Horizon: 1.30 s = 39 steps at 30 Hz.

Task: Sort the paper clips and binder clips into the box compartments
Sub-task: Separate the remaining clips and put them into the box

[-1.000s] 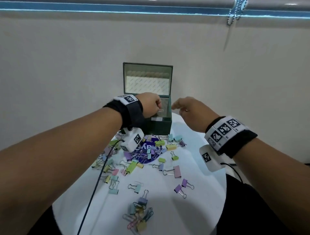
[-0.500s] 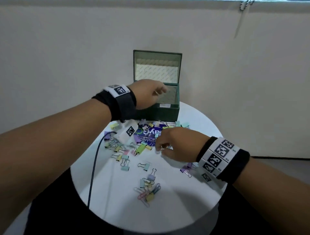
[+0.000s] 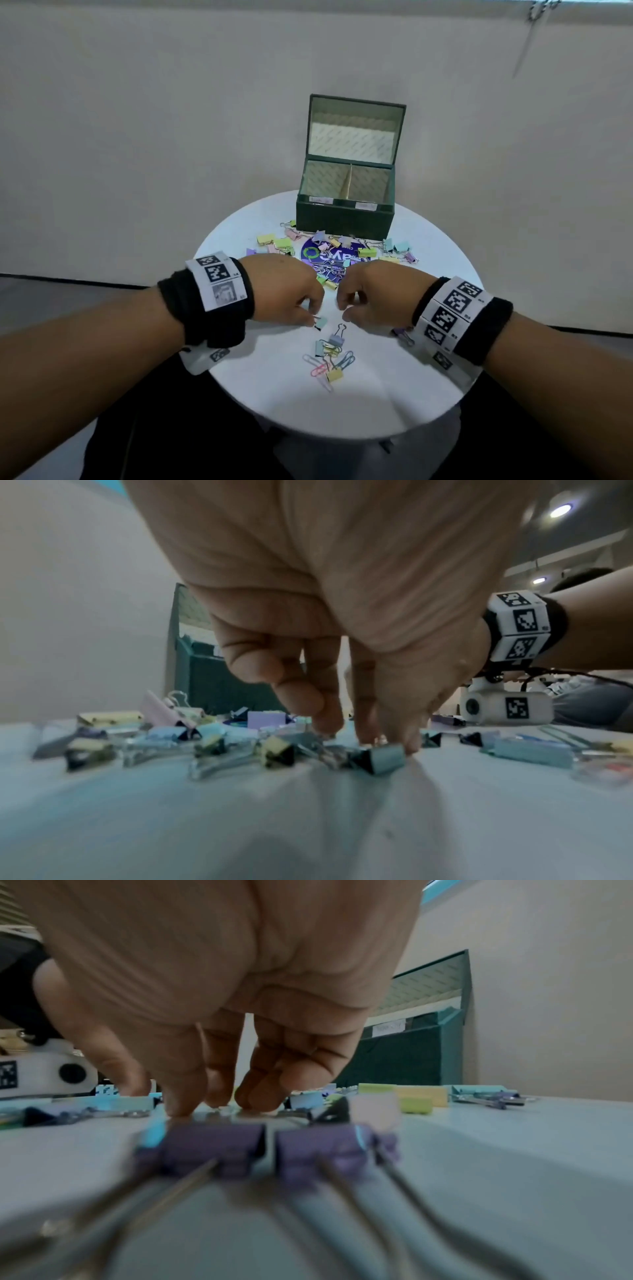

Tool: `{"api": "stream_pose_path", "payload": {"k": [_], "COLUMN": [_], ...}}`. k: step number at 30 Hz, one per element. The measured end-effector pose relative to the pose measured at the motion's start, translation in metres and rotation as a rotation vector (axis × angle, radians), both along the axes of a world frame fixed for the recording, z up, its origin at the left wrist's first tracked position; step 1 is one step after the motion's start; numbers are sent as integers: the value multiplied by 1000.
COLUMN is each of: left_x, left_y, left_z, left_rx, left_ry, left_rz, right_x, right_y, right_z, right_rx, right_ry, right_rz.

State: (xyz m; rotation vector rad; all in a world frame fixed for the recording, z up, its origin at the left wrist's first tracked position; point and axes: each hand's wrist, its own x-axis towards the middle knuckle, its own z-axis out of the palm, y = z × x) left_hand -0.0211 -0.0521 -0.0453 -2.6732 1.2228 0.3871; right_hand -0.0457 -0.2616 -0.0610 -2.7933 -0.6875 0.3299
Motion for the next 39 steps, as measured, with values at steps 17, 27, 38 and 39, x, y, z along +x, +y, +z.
{"api": "stream_pose_path", "payload": {"k": [17,27,38,39], "left_x": [-22,-33,-44,-44], "left_y": [-11,-13,-23,-23], "left_z": [4,6,-5,-5], "left_rx": [-28,-45,-40,-53], "left_ry": [112,70,27,34], "left_rz": [67,-3,-42,-36], "right_x": [-2,2,3,2], "right_y": [3,-1,-3,-2], "right_z": [-5,-10,-6,-4], "right_rx": [-87,-64,-233,-249], "right_ry": [48,-56,-57,-26], "right_rz": [-83,-83,-123,-121]}}
